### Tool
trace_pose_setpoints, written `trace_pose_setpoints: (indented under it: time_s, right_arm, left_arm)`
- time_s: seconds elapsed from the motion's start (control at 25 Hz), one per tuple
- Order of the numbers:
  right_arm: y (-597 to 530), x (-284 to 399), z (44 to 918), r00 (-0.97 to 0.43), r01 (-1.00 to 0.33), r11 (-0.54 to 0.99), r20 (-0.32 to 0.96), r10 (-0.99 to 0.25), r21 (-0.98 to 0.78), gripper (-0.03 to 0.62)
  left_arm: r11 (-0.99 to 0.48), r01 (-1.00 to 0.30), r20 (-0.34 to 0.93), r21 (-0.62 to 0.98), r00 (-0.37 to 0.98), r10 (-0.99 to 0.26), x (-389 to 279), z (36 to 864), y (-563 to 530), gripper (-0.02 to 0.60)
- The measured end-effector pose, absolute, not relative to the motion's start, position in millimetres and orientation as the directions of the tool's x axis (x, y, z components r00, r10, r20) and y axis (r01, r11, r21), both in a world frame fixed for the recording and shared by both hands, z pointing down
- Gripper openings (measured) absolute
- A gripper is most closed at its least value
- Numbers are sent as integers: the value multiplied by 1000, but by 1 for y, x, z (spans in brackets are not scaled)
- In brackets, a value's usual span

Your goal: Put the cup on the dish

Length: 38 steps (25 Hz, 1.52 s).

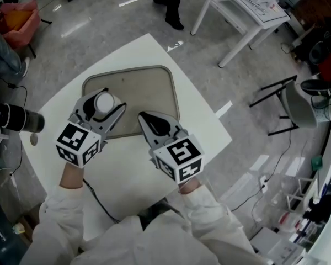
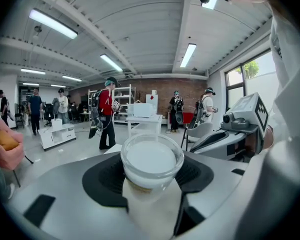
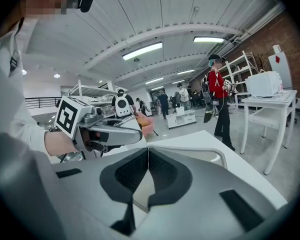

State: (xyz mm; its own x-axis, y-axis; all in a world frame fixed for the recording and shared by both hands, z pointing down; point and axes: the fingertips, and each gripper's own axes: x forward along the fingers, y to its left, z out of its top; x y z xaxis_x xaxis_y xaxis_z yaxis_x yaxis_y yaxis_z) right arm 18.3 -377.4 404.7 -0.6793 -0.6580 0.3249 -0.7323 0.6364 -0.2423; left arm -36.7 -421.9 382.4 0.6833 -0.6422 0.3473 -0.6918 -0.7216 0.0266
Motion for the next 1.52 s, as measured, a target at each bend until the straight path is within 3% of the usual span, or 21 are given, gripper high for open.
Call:
trace_pose_setpoints:
  time_s: [0.56, 1.52]
  right_arm:
    - [-420, 18, 443, -662, -748, 604, 375, -649, -276, 15]
    - [-413, 25, 484, -643, -765, 560, 431, -633, -317, 14]
  left_arm:
    - [-697, -700, 406, 152, 687, -602, -17, 452, -457, 272]
    - [-711, -689, 486, 141, 674, -556, 0, 508, -463, 273]
